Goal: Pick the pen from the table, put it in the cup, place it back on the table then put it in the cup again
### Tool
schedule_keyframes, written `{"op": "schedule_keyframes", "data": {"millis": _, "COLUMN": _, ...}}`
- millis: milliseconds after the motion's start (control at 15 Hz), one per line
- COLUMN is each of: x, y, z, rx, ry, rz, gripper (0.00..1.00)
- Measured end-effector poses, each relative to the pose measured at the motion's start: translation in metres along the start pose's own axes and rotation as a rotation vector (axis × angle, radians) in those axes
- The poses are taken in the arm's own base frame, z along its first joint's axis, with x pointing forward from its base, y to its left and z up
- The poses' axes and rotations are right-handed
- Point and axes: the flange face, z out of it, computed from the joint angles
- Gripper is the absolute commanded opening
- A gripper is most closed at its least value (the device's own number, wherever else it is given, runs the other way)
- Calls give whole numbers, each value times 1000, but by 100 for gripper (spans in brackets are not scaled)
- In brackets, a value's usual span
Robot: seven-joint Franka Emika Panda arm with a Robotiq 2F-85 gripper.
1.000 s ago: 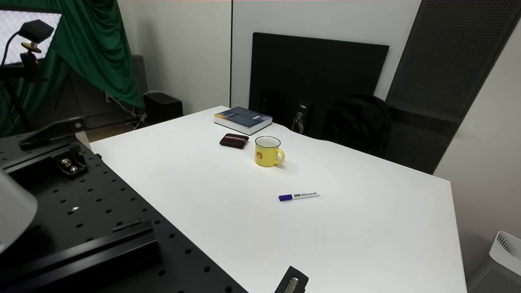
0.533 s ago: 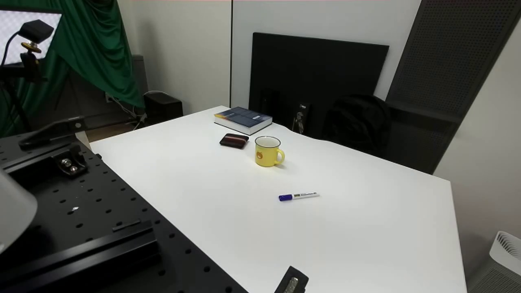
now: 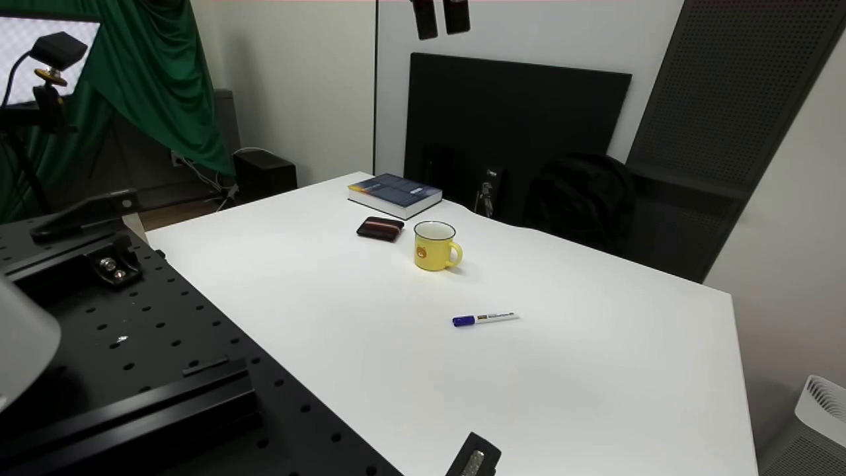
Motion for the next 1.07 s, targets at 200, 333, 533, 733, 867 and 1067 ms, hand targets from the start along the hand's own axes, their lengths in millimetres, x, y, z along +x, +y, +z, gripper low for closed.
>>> {"op": "schedule_keyframes", "data": {"millis": 200, "x": 4, "y": 4, "z": 25, "rx": -2, "ry": -13, "rz": 31, "gripper": 100}}
{"op": "schedule_keyframes", "data": {"millis": 333, "x": 4, "y": 6, "z": 42, "rx": -8, "ry": -36, "rz": 36, "gripper": 100}}
{"op": "schedule_keyframes", "data": {"millis": 533, "x": 5, "y": 8, "z": 55, "rx": -12, "ry": -63, "rz": 42, "gripper": 100}}
{"op": "schedule_keyframes", "data": {"millis": 733, "x": 7, "y": 6, "z": 55, "rx": -10, "ry": -61, "rz": 41, "gripper": 100}}
{"op": "schedule_keyframes", "data": {"millis": 867, "x": 7, "y": 6, "z": 55, "rx": -9, "ry": -60, "rz": 41, "gripper": 100}}
{"op": "schedule_keyframes", "data": {"millis": 1067, "x": 7, "y": 6, "z": 55, "rx": -9, "ry": -60, "rz": 41, "gripper": 100}}
